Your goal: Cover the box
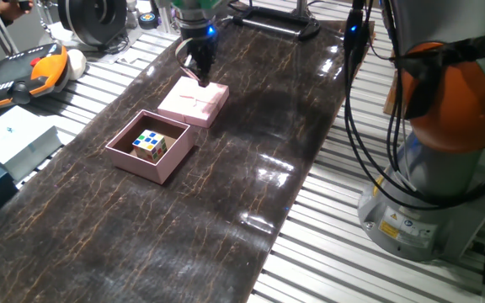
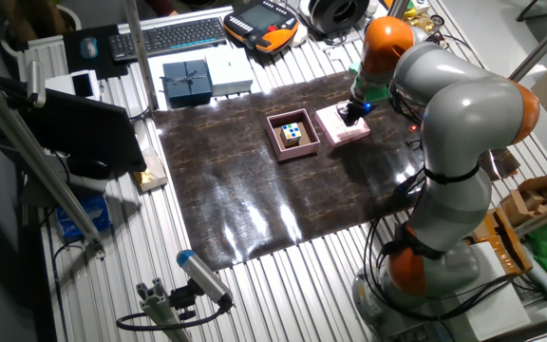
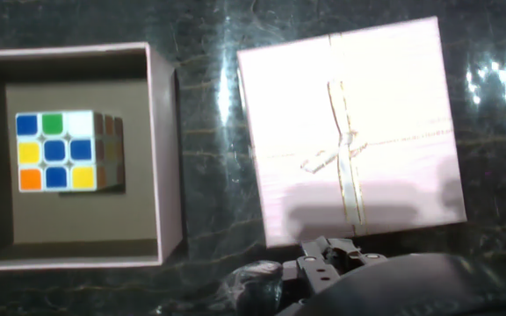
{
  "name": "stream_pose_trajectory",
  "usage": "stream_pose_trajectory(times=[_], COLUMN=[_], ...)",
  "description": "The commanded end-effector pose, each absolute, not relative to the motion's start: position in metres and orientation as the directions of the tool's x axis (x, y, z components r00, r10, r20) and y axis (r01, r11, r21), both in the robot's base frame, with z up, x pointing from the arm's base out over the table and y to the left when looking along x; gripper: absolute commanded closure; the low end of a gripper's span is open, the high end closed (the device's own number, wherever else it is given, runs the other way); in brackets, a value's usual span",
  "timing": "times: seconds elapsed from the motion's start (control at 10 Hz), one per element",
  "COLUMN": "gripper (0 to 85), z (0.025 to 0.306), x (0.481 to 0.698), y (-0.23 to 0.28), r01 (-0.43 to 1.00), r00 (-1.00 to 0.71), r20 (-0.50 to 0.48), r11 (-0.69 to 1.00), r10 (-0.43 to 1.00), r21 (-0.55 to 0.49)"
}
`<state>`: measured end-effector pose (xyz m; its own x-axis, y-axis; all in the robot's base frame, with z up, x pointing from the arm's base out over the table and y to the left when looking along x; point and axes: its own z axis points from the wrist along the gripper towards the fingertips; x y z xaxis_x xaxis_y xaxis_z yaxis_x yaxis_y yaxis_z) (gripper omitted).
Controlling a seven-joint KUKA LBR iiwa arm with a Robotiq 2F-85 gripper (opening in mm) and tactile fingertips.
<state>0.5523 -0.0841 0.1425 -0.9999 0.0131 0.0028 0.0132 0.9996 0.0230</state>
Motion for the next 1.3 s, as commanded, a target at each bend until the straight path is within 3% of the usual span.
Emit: stream_pose_trajectory(times=[0.0, 0.5, 1.2], gripper=[84.3, 84.3, 84.3], z=[0.1418, 0.1413, 0.1413], x=[0.5528, 0.553, 0.553], y=[-0.0849, -0.0848, -0.0848], r01=[0.013, 0.044, -0.022], r00=[-1.0, -0.999, -1.0], r20=[0.0, -0.022, -0.01], r11=[1.0, 0.999, 0.998], r10=[0.013, 0.044, -0.023], r21=[0.021, -0.011, -0.055])
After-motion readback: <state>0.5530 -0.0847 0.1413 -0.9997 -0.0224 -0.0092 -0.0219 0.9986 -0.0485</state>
